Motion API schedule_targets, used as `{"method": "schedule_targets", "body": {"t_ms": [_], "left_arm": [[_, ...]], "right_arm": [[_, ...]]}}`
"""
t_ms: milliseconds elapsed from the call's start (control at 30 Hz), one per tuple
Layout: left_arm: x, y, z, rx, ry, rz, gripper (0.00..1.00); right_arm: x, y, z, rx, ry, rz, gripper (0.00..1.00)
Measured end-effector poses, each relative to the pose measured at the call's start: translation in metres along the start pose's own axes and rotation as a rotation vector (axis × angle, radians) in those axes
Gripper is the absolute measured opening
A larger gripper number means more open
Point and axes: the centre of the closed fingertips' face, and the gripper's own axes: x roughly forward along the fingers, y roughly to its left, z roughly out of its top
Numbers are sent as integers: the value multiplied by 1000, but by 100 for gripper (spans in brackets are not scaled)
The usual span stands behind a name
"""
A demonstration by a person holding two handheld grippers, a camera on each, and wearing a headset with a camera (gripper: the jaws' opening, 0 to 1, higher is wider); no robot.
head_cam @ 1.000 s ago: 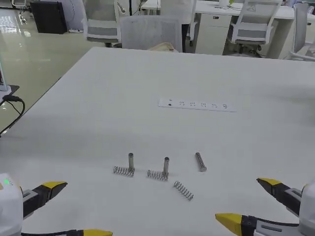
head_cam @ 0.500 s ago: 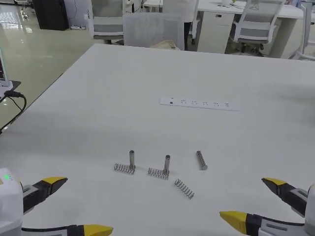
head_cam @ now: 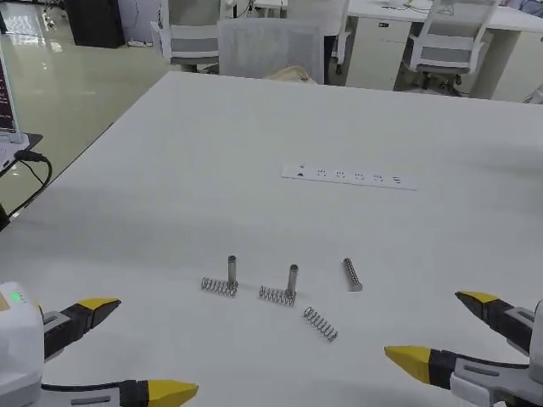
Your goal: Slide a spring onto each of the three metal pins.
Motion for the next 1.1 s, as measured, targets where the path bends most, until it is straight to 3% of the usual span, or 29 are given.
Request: {"method": "schedule_targets", "body": {"t_ms": [733, 1100], "left_arm": [[0, 2, 1, 0, 3, 3, 89], [0, 2, 1, 1, 2, 0, 88]], "right_arm": [[32, -18, 36, -69, 22, 7, 81], [49, -24, 46, -86, 47, 11, 78]]}}
